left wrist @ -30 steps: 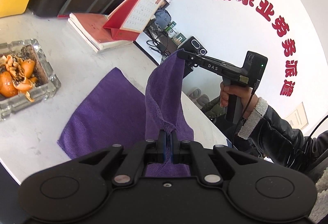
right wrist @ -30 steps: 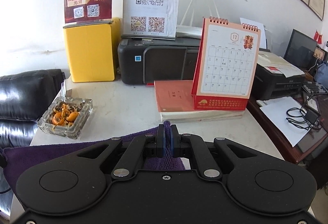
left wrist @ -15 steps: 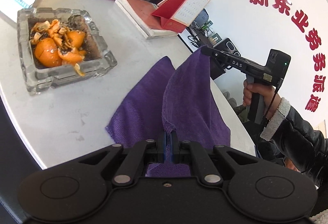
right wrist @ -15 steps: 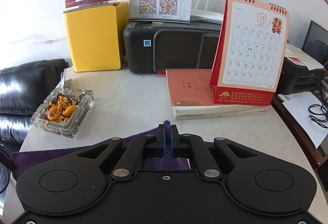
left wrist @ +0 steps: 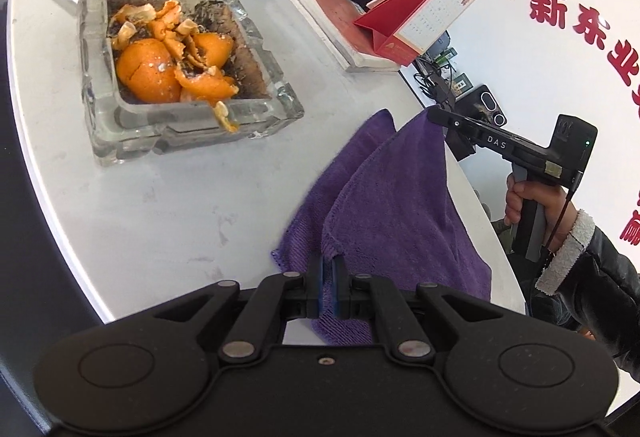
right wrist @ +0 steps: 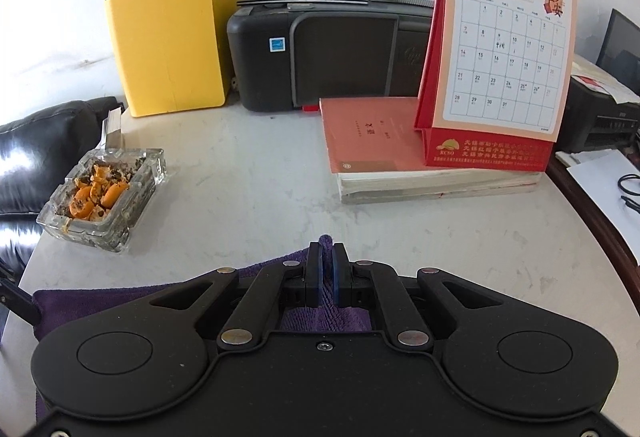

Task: Fold towel
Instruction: 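Lift the towel edge with both grippers and carry it over the towel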

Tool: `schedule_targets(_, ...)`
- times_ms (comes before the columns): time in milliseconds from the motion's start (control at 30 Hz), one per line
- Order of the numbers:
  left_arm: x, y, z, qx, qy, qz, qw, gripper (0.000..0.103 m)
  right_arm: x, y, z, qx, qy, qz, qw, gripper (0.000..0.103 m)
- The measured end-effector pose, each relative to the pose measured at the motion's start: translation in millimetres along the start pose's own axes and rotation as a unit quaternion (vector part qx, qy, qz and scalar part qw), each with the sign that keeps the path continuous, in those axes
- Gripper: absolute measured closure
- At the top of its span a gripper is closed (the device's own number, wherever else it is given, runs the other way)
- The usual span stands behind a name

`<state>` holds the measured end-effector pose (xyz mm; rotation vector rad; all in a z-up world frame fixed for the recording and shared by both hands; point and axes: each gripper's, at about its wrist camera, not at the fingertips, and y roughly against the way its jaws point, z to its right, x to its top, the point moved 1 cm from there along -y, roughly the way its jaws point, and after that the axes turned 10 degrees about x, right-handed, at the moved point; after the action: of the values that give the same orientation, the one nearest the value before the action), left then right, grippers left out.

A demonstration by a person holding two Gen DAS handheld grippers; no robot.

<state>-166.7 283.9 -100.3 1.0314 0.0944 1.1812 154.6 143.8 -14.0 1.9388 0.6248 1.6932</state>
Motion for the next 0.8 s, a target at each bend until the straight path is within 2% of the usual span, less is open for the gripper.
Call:
schedule_targets(233,-3,-4,-2,0.001,0.006,-0.005,1.0000,0.100,0,-12,6,0.000,-0.004,-0.007,1.000,0.099)
schedule_targets(467,-4,1,5,-0.027,-0.002,-0.002,0.9996,0.100,2,-2,6,-0.001,-0.012,0.007,1.000,0.099)
schedule_targets(667,-5,15,30,-0.087,-0.031,-0.005,0.9957,0.100,1,45,-2,-0.009,-0.035,0.058,0.998,0.099)
schedule_targets(800,-7,24,62,-0.138,-0.066,-0.017,0.9880,0.100,-2,93,-6,-0.032,-0.055,0.097,0.993,0.099)
